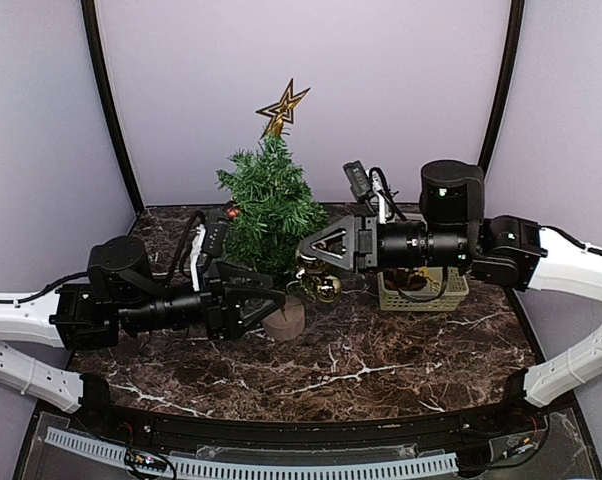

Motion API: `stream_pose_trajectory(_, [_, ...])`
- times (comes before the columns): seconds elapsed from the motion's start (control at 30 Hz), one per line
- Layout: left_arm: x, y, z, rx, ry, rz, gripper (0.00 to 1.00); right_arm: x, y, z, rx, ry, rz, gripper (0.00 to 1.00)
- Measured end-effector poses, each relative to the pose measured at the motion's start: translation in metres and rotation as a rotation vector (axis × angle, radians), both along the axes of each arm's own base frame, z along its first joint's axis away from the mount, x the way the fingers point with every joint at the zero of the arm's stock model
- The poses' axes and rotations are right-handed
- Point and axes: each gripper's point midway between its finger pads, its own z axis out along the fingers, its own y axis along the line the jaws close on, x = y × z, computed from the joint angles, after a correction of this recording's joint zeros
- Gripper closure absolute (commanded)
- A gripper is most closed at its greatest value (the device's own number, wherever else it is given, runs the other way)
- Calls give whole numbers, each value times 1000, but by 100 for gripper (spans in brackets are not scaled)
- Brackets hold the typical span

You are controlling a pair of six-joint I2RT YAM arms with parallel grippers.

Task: Decorate the small christmas tree
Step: Place the ornament bell in the gap of branches.

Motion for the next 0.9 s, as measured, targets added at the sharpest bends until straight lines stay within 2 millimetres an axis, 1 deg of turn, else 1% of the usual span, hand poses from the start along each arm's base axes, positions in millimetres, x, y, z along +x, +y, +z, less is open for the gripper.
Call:
stream_pose_trajectory(0.2, [16,32,-13,-11,64,157,36,8,4,-2,-4,-34,-84,63])
stream_pose_trajectory(0.27, [19,44,-14,-25,99,204,36,9,9,-6,-15,-46,-95,63])
stream_pose_trajectory(0.4, [24,59,-12,-50,167,259,38,11,22,-15,-48,-79,-105,63])
stream_pose_trajectory(0.5, [27,63,-15,-47,218,281,39,9,31,-16,-58,-114,-102,63])
stream_pose_trajectory(0.6, [31,66,-21,-40,261,294,39,9,39,-11,-57,-160,-110,63])
stream_pose_trajectory(0.77, [39,70,-25,-42,306,307,39,17,53,5,-46,-231,-137,63])
stream_pose_trajectory(0.9, [42,72,-26,-44,323,302,39,25,60,11,-53,-278,-174,63])
